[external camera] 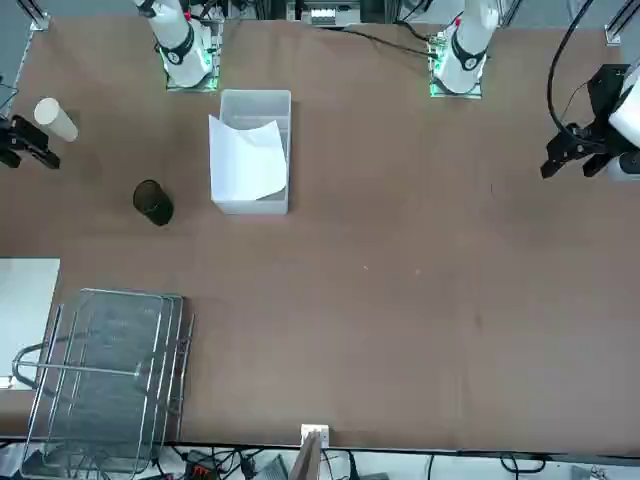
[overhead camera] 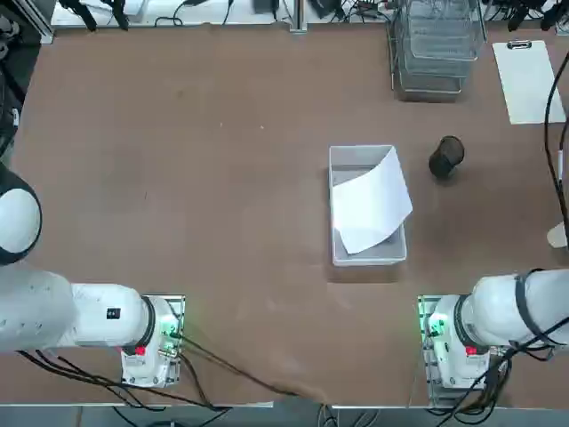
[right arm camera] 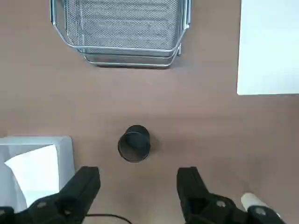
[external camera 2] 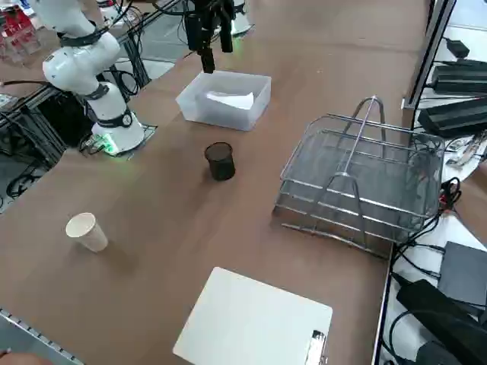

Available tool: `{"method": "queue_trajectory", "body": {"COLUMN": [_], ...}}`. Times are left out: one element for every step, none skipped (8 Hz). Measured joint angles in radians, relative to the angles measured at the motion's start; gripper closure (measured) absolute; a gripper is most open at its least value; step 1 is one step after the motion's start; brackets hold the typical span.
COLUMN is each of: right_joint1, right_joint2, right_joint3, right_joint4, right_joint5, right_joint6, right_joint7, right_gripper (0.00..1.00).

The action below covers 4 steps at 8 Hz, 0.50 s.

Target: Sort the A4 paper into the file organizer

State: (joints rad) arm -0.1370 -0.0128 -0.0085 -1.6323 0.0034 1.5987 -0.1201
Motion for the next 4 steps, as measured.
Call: {"method": "queue_trajectory", "body": {"right_joint1": [0.000,0.003,0.011,0.039], "right_joint2": [0.000,0.000,0.002,0.009], "right_joint3": [0.000,0.004,0.008,0.013], "right_joint4": [0.000,0.000,-0.002,-0.011], "right_joint5": [0.000,0.002,0.010,0.025], "right_joint6": [-0.001,-0.003,-0.018,-0.043], "right_joint7": [0.000,0.006,0.045,0.106], "right_gripper": [0.00,0.00,0.00,0.00]}}
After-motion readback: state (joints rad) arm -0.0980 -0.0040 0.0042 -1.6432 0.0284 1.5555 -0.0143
